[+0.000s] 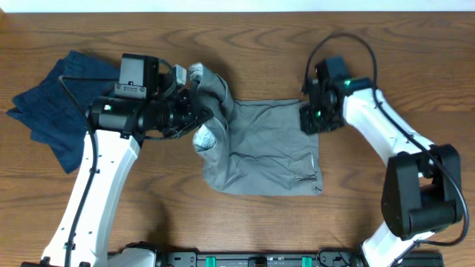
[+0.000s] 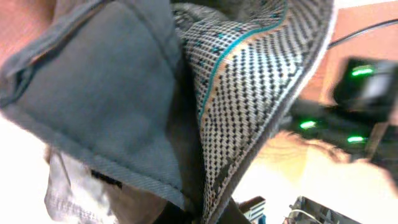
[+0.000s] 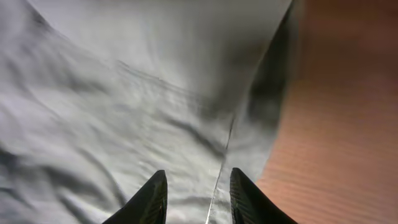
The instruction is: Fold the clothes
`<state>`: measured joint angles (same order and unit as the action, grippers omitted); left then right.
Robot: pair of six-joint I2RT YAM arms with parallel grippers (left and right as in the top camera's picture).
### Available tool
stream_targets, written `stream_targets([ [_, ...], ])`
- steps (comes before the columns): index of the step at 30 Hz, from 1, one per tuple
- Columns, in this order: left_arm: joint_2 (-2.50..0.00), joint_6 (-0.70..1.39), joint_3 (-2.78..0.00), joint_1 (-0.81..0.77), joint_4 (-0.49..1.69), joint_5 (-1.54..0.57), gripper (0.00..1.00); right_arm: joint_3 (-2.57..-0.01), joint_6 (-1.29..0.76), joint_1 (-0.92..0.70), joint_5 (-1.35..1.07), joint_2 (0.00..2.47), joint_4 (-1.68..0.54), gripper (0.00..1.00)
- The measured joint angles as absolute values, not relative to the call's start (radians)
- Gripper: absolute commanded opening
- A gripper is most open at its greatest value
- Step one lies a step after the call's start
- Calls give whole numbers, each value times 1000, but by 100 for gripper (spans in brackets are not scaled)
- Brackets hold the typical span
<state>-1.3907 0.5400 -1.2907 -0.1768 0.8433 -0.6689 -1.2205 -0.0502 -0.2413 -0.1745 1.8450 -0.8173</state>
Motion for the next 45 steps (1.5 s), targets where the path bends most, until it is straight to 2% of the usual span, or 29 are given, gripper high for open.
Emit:
stream_targets([
  [5, -1417, 562, -1291, -286, 811, -628, 6, -1082, -52, -253, -176, 1849, -731, 33],
  [11, -1514, 596, -1291, -445, 784, -601, 6, -1045, -76, -253, -187, 1828, -677, 34],
  [19, -1608, 692, -1291, -620, 577, -583, 6, -1042, -96, -253, -187, 1826, -672, 35],
  [20, -1609, 704, -1291, -632, 558, -582, 12, -1042, -101, -253, -187, 1826, -672, 36],
  [21, -1609, 712, -1291, -642, 542, -580, 31, -1042, -105, -253, -188, 1826, -674, 36],
  [22, -1608, 719, -1291, -648, 531, -580, 41, -1043, -107, -253, -190, 1825, -678, 36],
  [23, -1608, 725, -1291, -650, 526, -580, 46, -1045, -110, -253, -191, 1825, -684, 36],
  [24, -1608, 728, -1291, -649, 528, -581, 47, -1048, -114, -253, -190, 1826, -694, 36],
  [31, -1608, 693, -1291, -565, 573, -578, 47, -1207, -176, -176, -114, 1819, -910, 37],
  [37, -1608, 577, -1291, -449, 567, -437, 48, -1372, -150, -88, -151, 1708, -929, 38],
  [45, -1731, 400, -1294, -382, 404, -271, 48, -1377, -74, -212, -400, 1633, -979, 39],
])
